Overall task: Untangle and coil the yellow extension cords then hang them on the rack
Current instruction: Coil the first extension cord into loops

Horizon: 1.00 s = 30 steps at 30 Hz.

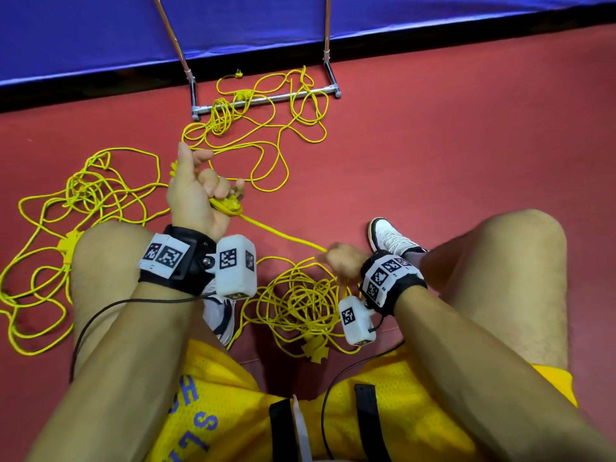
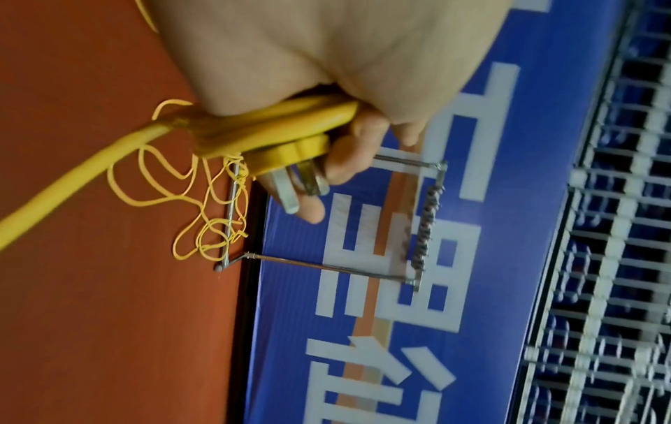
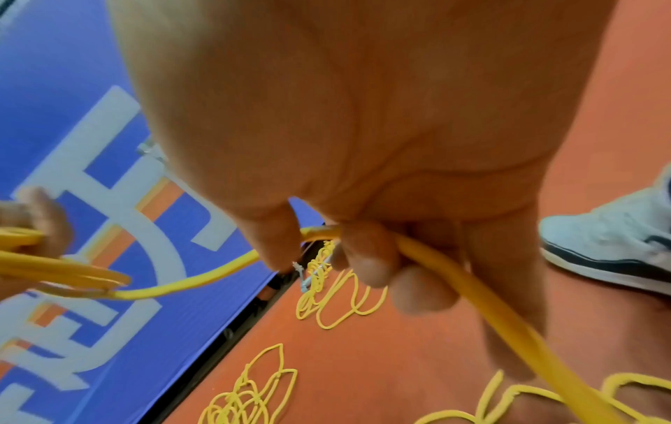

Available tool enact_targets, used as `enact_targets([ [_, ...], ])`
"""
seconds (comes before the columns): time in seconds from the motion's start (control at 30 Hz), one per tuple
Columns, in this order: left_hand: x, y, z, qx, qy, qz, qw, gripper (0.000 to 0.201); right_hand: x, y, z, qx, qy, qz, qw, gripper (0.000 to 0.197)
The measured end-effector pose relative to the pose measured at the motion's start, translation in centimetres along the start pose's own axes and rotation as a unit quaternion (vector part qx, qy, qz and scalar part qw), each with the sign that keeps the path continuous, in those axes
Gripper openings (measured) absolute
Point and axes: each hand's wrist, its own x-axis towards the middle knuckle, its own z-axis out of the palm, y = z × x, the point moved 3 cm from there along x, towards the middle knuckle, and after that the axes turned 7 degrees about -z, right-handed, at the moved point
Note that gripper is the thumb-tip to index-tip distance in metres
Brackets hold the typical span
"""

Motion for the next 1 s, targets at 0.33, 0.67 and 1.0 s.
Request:
enact_targets([
  [0.33,0.9,-2.5,-0.8,0.511,0.002,0.160,0.844,0.070,-4.1,-5.5,-0.1,-0.125,0.078,-0.334,0.931,0.014],
  [0.67,-2.1,-7.3,0.3,0.664,-0.202,-0.045,0.719,0.088,-5.7,-7.6,-1.5,-0.060,0.148,-0.454,0.876,0.008],
  [1.0,-2.9,-5.3,1.2,0.444,-0.271,-0.180,0.835,0.035,-2.8,-4.7,-3.6,0.005,0.076,-0.251,0.965,0.050],
])
